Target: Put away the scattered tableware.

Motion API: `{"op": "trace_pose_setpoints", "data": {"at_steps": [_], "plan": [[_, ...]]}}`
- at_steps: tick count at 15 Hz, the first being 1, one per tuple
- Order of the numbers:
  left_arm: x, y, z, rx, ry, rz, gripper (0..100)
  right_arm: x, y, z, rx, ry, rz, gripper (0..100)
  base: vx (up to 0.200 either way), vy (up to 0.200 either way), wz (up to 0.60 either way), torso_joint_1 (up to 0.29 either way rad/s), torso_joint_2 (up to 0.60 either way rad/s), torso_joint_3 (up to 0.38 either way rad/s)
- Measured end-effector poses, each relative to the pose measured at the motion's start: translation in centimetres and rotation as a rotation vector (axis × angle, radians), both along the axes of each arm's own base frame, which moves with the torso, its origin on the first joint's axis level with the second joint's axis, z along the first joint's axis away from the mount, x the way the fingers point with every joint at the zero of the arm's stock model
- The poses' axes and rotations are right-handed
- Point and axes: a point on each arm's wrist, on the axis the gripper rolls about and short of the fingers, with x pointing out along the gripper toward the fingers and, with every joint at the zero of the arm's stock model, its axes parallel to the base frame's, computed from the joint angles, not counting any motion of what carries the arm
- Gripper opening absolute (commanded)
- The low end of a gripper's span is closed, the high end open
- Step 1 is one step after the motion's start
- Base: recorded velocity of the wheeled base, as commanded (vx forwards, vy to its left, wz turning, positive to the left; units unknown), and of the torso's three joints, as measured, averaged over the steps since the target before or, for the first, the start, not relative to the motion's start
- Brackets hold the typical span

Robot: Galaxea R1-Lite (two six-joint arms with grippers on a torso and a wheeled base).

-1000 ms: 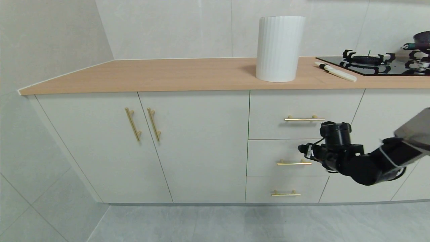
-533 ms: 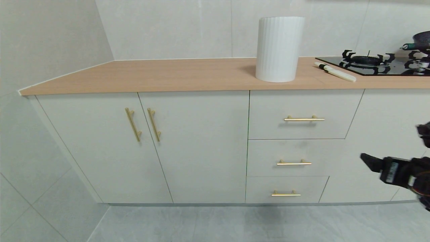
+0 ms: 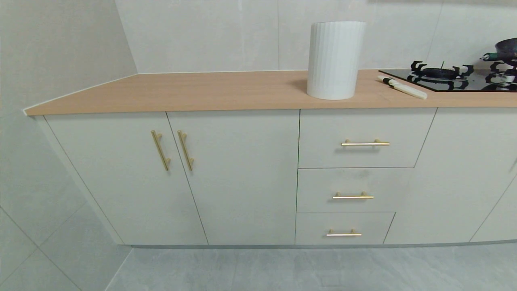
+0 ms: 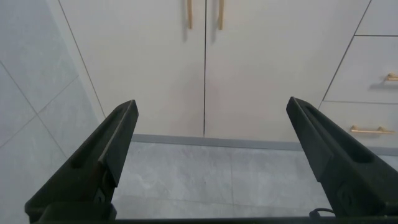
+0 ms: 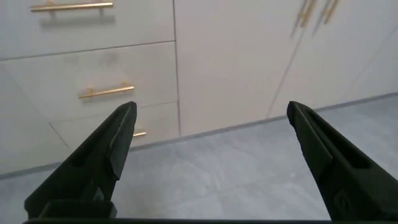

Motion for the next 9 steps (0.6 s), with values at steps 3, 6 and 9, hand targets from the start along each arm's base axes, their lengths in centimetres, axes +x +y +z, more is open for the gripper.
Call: {"op": "trace_pose_setpoints", "data": {"at_steps": [3,6,9], "plan": [[0.0,0.0,0.0,0.000,0.000,0.000,100,-3.4,-0.4,-2.2,-0.045,-0.011,-0.076,100,0.000,0.000,0.00,0.000,0.00,0.000],[0.0,0.0,0.0,0.000,0.000,0.000,100,-5.1,-0.3,-3.6,-0.084,-0.041,-0.165,100,0.000,0.000,0.00,0.000,0.00,0.000],[0.0,0.0,0.0,0.000,0.000,0.000,100,-4.9,0.0,-4.6,-0.050,-0.120,-0.029,100,0.000,0.000,0.00,0.000,0.00,0.000]]}}
